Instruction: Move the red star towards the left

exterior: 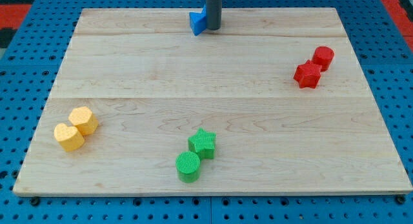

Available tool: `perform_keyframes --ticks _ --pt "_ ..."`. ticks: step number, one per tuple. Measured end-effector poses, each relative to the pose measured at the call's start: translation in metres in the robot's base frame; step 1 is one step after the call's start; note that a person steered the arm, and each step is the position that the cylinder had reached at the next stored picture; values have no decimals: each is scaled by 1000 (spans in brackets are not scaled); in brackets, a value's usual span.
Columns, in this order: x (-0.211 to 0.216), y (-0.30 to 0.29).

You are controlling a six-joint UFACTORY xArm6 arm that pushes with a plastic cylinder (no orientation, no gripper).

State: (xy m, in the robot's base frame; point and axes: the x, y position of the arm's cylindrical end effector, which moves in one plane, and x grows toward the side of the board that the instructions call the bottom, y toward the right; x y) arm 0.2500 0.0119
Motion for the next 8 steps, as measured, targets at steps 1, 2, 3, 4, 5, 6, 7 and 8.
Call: perform_keyframes --ticks 1,2,3,4,5,6,7,8 --pt "30 3" --pt "33 3" --pt "58 21" --pt "86 43" --pt "86 74" --pt "81 72" --pt "59 104" --pt "53 162"
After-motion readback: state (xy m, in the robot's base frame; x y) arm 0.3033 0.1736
